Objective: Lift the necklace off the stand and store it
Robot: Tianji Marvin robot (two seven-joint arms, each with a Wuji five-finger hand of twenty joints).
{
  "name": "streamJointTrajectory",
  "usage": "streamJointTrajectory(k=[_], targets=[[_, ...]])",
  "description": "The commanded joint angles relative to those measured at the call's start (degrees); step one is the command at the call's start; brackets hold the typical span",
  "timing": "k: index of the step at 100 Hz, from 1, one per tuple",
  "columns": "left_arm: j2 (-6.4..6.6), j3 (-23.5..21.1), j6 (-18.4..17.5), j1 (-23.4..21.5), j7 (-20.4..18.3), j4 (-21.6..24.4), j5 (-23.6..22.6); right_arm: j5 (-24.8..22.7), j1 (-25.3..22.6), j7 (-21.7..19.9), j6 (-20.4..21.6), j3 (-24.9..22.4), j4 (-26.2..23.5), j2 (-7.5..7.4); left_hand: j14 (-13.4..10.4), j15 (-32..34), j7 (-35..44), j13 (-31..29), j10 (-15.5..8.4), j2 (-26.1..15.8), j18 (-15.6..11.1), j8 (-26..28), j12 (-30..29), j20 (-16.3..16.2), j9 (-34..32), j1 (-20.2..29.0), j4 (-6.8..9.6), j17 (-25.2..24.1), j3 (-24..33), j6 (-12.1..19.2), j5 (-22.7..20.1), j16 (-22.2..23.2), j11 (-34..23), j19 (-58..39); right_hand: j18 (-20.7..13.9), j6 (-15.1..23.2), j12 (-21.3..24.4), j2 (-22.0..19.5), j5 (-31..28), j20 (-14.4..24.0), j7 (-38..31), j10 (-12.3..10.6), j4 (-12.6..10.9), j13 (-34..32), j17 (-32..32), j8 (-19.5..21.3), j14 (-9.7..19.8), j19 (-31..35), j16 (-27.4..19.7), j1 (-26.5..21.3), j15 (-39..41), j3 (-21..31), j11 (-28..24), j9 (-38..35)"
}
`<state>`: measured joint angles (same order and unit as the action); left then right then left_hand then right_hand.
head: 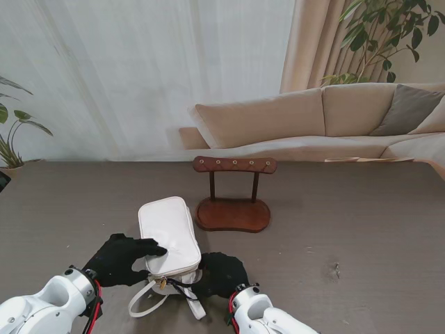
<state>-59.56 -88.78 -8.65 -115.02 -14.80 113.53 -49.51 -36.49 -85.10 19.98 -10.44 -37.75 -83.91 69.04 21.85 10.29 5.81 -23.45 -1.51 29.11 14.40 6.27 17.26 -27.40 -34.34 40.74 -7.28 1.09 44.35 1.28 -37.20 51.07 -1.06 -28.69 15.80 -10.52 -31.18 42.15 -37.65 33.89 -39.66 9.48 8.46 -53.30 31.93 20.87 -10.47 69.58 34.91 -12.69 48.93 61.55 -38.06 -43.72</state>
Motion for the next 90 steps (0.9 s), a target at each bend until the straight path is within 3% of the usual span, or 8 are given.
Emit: streamJointTrajectory(k=[1, 39, 54, 71, 75, 80, 84, 90], targets=[[-0.05, 0.1, 0.8, -1.4, -2.2, -2.1, -0.4, 0.1, -2.0, -2.3, -0.1, 0.7, 1.3, -0.53, 1.3, 0.1, 1.9, 1.0, 12.4, -1.8, -1.0, 1.0, 1.4, -0.1, -5.8, 0.5, 1.19, -0.5, 0.4, -4.9, -3.0, 0.5, -6.5, 1.4, 4.2, -1.8, 0.7, 1.5, 1.9, -3.2, 0.9, 1.5, 0.3, 0.2, -13.2, -1.0, -3.9, -9.0, -6.0, 2.0, -10.3, -0.8, 0.6, 1.1], [-0.11, 0.0, 1.4, -1.9, -2.1, -1.9, -0.2, 0.3, -2.4, -4.1, -2.3, 2.1, 0.3, -0.73, 1.6, 0.2, 1.8, 0.9, 12.6, -2.0, -0.8, 1.0, 1.4, 0.0, -6.0, 0.6, 1.19, -0.5, 0.3, -5.5, -3.2, 0.6, -6.5, 1.5, 4.8, -6.1, 0.6, 3.1, 6.6, -2.9, 1.6, 3.5, 0.2, 1.8, -14.2, -2.3, -4.6, -10.1, -5.8, 1.7, -10.5, -0.6, 0.0, 5.0], [-0.11, 0.1, 1.3, -2.0, -2.1, -2.0, -0.1, 0.5, -1.4, -2.4, -3.8, 3.7, 2.2, 0.31, 1.8, 0.2, 1.9, 0.8, 12.7, -2.2, -0.7, 1.1, 1.5, 0.1, -6.3, 0.5, 1.2, -0.5, 0.2, -5.6, -3.4, 0.6, -6.5, 1.5, 4.9, -3.5, 0.5, 1.0, 2.9, -2.2, -1.9, 2.6, -1.3, -2.3, -10.8, -1.3, -3.8, -7.9, -5.5, -3.1, -8.6, 2.5, -1.6, 0.1], [-0.1, 0.1, 1.4, -2.0, -2.2, -2.0, 0.1, 0.7, -0.9, 0.4, -4.3, 4.6, 4.6, 1.46, 1.8, 0.1, 2.1, 0.8, 12.7, -2.5, -0.8, 1.1, 1.5, 0.1, -6.3, 0.5, 1.2, -0.5, -0.1, -5.7, -3.7, 0.6, -6.5, 1.7, 4.6, 1.5, 1.0, -2.5, -6.7, -2.7, -5.8, 0.2, -2.7, -11.0, -5.1, -0.4, -1.5, -3.0, -5.8, -8.4, -6.7, 11.6, -1.7, -11.6], [-0.1, 0.1, 1.5, -2.0, -2.2, -2.0, 0.1, 0.8, -0.9, 0.8, -4.2, 4.6, 5.0, 1.61, 1.9, 0.1, 2.1, 0.9, 12.8, -2.5, -0.8, 1.1, 1.5, 0.2, -6.3, 0.5, 1.21, -0.6, -0.1, -5.7, -3.8, 0.6, -6.5, 1.7, 4.4, 3.0, 0.6, -1.6, -8.5, -4.3, -10.0, -0.6, 1.8, -13.5, -3.5, -7.3, -0.9, -1.0, -5.5, -10.4, -6.2, 13.5, -1.0, -15.1], [-0.09, 0.1, 1.5, -2.0, -2.3, -2.0, 0.1, 1.1, -0.9, 1.3, -4.0, 4.6, 5.5, 1.81, 1.9, 0.0, 2.1, 0.9, 12.7, -2.5, -0.8, 1.2, 1.5, 0.2, -6.3, 0.5, 1.21, -0.6, -0.2, -5.7, -3.8, 0.5, -6.5, 1.8, 4.4, 4.4, 0.3, 0.1, -9.6, -4.6, -15.0, -1.3, 6.0, -16.7, -0.8, -10.7, -0.1, 1.0, -5.3, -13.9, -5.6, 14.9, -0.6, -19.1], [-0.08, 0.1, 1.5, -2.0, -2.4, -2.0, 0.1, 1.4, -1.0, 1.9, -3.8, 4.5, 5.8, 2.02, 2.0, 0.0, 2.2, 0.9, 12.7, -2.5, -0.7, 1.2, 1.5, 0.2, -6.4, 0.4, 1.2, -0.6, -0.3, -5.6, -3.9, 0.5, -6.5, 1.8, 4.4, 5.6, -1.1, 1.1, -10.6, -4.8, -19.3, -1.7, 7.7, -19.1, 1.3, -12.6, 0.1, 2.5, -5.0, -16.4, -4.6, 15.6, -0.5, -22.0], [-0.06, 0.2, 1.5, -1.9, -2.5, -2.1, 0.1, 1.7, -1.2, 2.0, -3.5, 4.1, 5.8, 2.06, 1.9, 0.0, 2.3, 0.9, 12.8, -2.5, -0.7, 1.3, 1.5, 0.2, -6.4, 0.4, 1.21, -0.6, -0.3, -5.3, -4.0, 0.4, -6.5, 1.9, 4.6, 7.0, -2.7, 0.7, -13.0, -4.9, -22.4, -2.1, 8.7, -21.2, 3.9, -12.2, 0.7, 4.2, -3.6, -18.4, -1.7, 16.2, -1.4, -25.8]])
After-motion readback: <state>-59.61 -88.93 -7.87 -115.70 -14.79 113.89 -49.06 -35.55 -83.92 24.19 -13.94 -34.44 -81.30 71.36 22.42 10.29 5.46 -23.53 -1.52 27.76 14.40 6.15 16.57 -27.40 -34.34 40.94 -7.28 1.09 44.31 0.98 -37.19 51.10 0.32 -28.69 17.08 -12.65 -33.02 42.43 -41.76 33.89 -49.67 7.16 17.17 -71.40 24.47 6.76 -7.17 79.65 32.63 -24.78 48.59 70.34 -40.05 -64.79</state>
